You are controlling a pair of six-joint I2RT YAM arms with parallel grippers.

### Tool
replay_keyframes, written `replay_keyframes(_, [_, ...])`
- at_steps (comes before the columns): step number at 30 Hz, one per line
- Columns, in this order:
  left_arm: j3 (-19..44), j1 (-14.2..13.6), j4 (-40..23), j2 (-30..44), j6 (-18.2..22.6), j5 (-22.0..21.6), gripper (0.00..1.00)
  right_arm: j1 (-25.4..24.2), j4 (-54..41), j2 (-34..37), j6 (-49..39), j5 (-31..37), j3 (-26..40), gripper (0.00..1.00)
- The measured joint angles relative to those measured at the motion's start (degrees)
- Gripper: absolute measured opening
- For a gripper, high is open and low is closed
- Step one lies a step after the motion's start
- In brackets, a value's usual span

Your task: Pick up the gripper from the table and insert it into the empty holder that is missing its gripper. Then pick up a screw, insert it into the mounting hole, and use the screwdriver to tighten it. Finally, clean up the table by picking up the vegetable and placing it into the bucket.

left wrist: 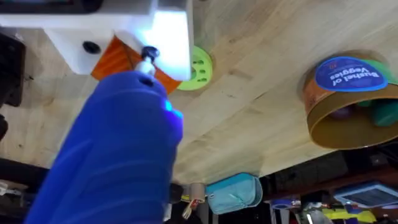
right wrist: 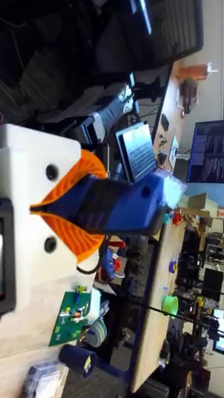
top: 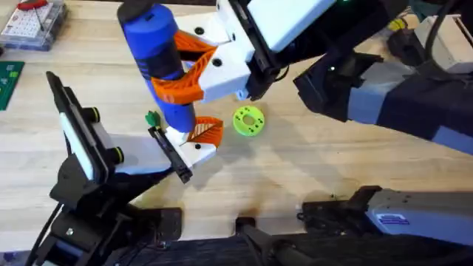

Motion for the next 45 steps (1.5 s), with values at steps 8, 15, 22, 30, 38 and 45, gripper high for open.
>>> replay_keyframes(8, [0.0,0.0,0.0,0.0,0.0,0.0,0.016,0.0,0.0,0.0,0.0,0.0,0.0,0.022])
replay_keyframes(15, [0.0,0.0,0.0,0.0,0.0,0.0,0.016,0.1,0.0,0.0,-0.1,0.0,0.0,0.022])
replay_keyframes(22, [0.0,0.0,0.0,0.0,0.0,0.0,0.016,0.4,-0.2,0.0,-0.5,0.0,0.0,0.022])
replay_keyframes(30, [0.0,0.0,-0.3,0.0,0.0,0.0,0.016,0.4,-1.4,0.0,-1.7,0.0,0.0,0.022])
replay_keyframes(38, [0.0,0.0,-0.3,0.0,0.0,0.0,0.016,0.4,-1.4,0.0,-1.7,0.0,0.0,0.022])
replay_keyframes(45, [0.0,0.0,-0.3,0.0,0.0,0.0,0.016,0.4,-1.6,0.0,-1.7,0.0,0.0,0.022])
